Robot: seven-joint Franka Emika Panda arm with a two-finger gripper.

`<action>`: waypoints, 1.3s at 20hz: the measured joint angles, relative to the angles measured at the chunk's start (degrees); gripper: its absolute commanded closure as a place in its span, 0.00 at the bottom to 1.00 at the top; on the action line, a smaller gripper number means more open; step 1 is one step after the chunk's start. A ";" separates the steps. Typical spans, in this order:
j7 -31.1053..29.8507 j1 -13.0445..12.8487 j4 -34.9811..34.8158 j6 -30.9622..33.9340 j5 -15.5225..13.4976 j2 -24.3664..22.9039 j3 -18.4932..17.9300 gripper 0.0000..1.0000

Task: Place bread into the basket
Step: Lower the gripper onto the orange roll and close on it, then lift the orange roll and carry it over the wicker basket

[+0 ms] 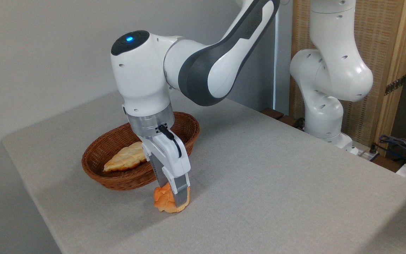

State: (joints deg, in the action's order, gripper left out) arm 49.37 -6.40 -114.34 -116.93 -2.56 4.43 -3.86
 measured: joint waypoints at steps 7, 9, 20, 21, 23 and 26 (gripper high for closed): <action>0.02 0.01 0.00 0.00 -0.07 0.00 0.00 0.79; 0.02 0.01 0.00 0.00 -0.07 0.00 0.00 0.79; 0.04 0.38 1.16 -0.02 -2.86 -2.17 -1.06 0.74; 0.04 0.39 1.29 -0.02 -3.53 -2.86 -1.21 0.74; 0.05 0.34 1.88 -0.02 -5.43 -3.90 -1.19 0.71; 0.05 0.06 3.68 -0.02 -9.95 -4.42 -0.68 0.45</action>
State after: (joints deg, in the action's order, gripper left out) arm 49.41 -6.34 -110.66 -116.94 -12.51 0.01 -4.55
